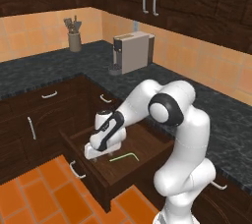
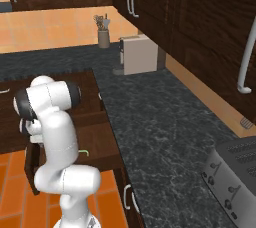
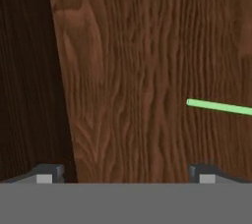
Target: Take a straw from the drawer in front and place it inside the glass cup on the dining counter.
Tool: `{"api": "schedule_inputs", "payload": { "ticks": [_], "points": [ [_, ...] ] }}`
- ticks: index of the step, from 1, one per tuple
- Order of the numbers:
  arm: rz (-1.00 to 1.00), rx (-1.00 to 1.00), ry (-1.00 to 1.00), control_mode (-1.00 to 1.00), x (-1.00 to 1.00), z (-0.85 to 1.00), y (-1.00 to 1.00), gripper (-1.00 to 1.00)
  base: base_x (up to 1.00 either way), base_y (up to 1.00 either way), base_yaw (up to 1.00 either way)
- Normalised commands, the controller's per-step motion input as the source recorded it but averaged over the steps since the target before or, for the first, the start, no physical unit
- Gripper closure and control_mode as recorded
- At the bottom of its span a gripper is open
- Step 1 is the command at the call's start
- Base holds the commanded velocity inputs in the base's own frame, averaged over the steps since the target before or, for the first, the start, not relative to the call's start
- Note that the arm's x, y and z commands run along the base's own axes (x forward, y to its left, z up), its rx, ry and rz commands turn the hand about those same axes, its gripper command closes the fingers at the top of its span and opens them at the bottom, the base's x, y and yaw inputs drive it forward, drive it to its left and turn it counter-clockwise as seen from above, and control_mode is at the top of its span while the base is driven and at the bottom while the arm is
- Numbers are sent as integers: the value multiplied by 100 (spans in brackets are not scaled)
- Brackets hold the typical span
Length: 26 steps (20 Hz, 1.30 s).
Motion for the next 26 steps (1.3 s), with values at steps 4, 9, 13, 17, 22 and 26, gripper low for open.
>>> {"api": "schedule_inputs", "payload": {
  "ticks": [4,9,13,17,22,26],
  "points": [
    [-7,-3,-7,-100,-4,26,2,-100,0,0,0],
    [-17,-12,-5,-100,26,12,-64,-100,0,0,0],
    [-17,-6,0,-100,28,0,-73,-100,0,0,0],
    [-9,0,4,-100,18,-4,-54,-100,0,0,0],
    [-5,0,8,-100,7,-29,-58,-100,0,0,0],
    [0,0,8,-100,22,-41,-37,-100,0,0,0]
  ]
}}
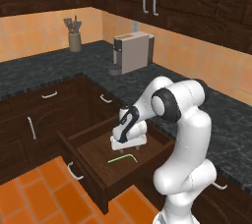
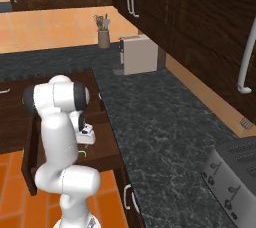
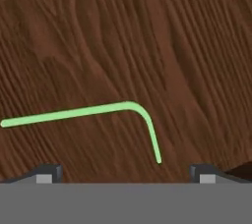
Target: Take a straw from the drawer in front and place it inside the glass cup on the dining counter.
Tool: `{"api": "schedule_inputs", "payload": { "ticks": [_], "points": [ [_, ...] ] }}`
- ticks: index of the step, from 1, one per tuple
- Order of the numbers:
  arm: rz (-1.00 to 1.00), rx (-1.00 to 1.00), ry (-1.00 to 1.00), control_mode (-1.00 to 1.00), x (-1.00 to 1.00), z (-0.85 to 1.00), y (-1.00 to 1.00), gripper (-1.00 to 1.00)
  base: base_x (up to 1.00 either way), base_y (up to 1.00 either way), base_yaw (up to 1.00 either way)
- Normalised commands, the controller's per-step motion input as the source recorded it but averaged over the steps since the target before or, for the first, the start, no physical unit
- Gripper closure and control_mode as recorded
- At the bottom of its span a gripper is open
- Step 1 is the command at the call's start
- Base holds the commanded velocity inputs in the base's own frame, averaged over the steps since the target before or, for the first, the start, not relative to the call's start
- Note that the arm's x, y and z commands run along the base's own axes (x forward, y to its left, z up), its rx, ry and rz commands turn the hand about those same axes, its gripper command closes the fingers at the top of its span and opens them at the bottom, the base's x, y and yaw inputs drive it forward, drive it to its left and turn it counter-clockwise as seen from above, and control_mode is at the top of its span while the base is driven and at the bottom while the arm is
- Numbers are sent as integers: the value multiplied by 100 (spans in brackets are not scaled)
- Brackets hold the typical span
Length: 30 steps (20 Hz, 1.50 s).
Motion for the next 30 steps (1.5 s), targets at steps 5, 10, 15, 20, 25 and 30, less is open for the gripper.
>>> {"api": "schedule_inputs", "payload": {
  "ticks": [5,10,15,20,25,30],
  "points": [
    [5,0,5,-100,36,-39,-3,-100,0,0,0],
    [6,-4,1,-100,34,-35,0,-100,0,0,0],
    [13,-3,3,-100,-24,-29,0,-100,0,0,0],
    [17,0,0,-100,-12,-2,-1,-100,0,0,0],
    [13,6,0,-100,0,24,0,-100,0,0,0],
    [10,7,0,-100,0,26,0,-100,0,0,0]
  ]
}}
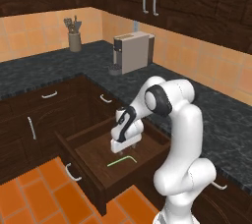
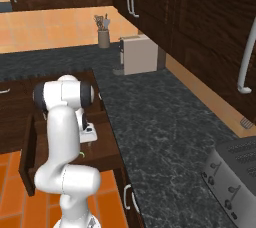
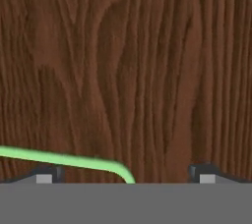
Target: Take a straw from the drawer in front and place it inside the glass cup on the dining counter.
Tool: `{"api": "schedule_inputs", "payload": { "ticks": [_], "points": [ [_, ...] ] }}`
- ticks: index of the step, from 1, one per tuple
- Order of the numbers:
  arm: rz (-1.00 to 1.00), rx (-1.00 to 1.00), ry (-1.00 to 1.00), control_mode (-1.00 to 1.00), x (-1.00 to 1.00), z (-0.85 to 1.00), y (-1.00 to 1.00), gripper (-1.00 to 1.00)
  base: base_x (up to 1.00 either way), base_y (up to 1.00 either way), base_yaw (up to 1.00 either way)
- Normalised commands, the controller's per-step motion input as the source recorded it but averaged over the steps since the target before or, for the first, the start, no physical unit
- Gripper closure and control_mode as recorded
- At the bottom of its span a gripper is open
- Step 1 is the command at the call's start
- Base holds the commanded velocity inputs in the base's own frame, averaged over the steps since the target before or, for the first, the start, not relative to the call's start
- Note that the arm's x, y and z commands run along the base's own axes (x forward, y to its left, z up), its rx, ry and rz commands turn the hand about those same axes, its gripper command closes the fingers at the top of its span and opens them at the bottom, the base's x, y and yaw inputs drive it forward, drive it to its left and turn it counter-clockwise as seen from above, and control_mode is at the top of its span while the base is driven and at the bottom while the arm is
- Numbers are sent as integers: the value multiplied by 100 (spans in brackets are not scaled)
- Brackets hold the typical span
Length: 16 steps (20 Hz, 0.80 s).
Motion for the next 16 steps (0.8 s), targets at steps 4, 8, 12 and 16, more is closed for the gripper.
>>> {"api": "schedule_inputs", "payload": {
  "ticks": [4,8,12,16],
  "points": [
    [12,0,2,-100,-5,-3,0,-100,0,0,0],
    [16,0,7,-100,-8,-24,0,-100,0,0,0],
    [15,0,9,-100,-2,-28,0,-100,0,0,0],
    [13,0,6,-100,0,-23,0,-100,0,0,0]
  ]
}}
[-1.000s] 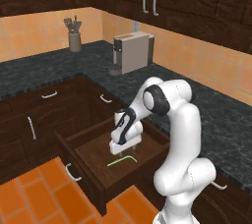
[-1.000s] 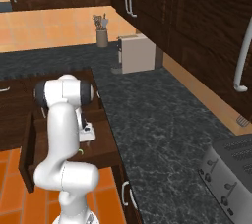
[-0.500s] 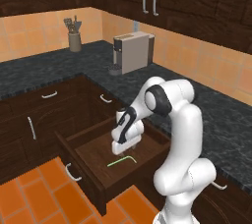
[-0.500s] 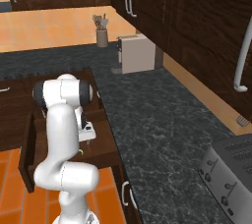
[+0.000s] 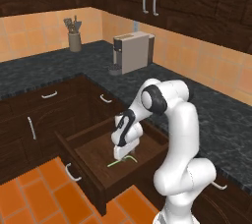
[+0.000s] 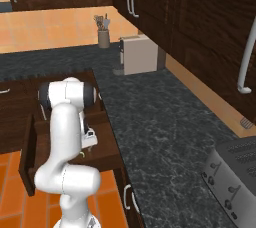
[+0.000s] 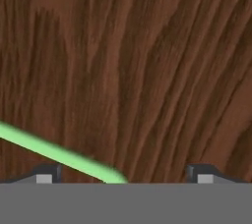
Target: Take a straw from the drawer in front and place it inside the glass cup on the dining counter.
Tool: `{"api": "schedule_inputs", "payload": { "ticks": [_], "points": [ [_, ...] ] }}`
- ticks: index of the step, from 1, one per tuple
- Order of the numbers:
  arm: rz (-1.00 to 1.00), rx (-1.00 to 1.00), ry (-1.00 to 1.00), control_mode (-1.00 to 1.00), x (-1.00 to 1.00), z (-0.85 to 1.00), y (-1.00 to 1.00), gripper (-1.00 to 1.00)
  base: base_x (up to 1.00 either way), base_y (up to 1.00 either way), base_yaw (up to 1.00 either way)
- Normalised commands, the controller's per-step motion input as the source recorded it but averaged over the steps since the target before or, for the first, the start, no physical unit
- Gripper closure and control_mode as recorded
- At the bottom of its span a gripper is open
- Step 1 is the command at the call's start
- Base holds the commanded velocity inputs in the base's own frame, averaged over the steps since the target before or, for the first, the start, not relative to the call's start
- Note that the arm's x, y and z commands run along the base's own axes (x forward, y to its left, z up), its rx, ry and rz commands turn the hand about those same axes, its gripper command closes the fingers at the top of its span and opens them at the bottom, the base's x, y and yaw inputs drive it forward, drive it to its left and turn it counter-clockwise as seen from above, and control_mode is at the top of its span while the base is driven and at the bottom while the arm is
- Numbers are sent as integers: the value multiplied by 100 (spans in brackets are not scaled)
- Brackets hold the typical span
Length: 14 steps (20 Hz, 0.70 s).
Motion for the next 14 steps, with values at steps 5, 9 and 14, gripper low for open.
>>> {"api": "schedule_inputs", "payload": {
  "ticks": [5,9,14],
  "points": [
    [11,0,0,-100,6,-22,0,-100,0,0,0],
    [11,0,0,-100,5,-31,0,-100,0,0,0],
    [9,0,0,-100,0,-32,0,100,0,0,0]
  ]
}}
